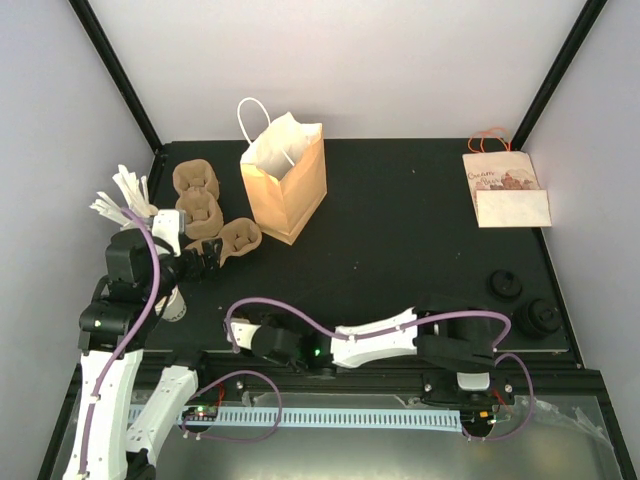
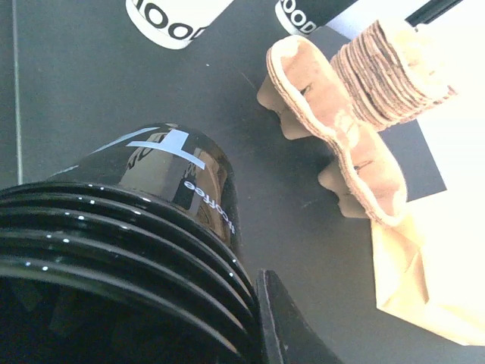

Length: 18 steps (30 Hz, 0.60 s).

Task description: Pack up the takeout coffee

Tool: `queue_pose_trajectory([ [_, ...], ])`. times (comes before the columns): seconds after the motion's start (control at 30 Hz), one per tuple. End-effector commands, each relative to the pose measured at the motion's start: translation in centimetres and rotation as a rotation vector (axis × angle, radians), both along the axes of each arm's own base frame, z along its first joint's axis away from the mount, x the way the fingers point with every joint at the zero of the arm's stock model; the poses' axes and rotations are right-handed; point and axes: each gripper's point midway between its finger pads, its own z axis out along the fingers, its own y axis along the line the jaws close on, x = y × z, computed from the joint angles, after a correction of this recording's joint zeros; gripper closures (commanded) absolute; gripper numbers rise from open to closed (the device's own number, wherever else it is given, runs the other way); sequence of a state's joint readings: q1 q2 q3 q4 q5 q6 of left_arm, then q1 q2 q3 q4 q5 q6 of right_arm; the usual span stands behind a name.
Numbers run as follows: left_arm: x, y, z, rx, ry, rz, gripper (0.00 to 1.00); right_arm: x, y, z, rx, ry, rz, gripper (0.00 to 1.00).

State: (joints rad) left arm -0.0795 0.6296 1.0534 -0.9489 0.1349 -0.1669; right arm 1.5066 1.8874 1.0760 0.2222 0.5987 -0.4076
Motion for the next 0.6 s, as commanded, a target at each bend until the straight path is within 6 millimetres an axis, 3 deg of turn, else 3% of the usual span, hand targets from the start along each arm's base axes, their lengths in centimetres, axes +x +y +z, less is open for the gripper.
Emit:
queue_pose_trajectory([
  [0.0, 0.2, 0.0, 0.2, 0.013, -0.015, -0.010, 0.01, 0.3, -0.2, 2.7, 0.065, 0.154, -0.004, 0.99],
  [0.1, 0.1, 0.0, 0.2, 0.014, -0.015, -0.009, 0.01, 1.3, -1.1, 3.6, 0.034, 0.304, -0.040, 0.99],
  [0.23, 0.2, -0.3, 0.1, 0.002, -0.008, -0.023, 0.01, 2.6, -4.0, 4.1, -0.072, 0.550, -0.134, 0.99],
  [0.4, 0.3, -1.0, -0.4, -0.017, 0.012, -0.055, 0.01, 3.3, -9.7, 1.2, -0.255, 0.881, -0.317, 0.97],
  [0.57, 0.6, -0.6, -1.4, -0.006, 0.039, -0.031, 0.01, 3.4, -13.2, 0.0, -0.375, 0.930, -0.441, 0.97],
])
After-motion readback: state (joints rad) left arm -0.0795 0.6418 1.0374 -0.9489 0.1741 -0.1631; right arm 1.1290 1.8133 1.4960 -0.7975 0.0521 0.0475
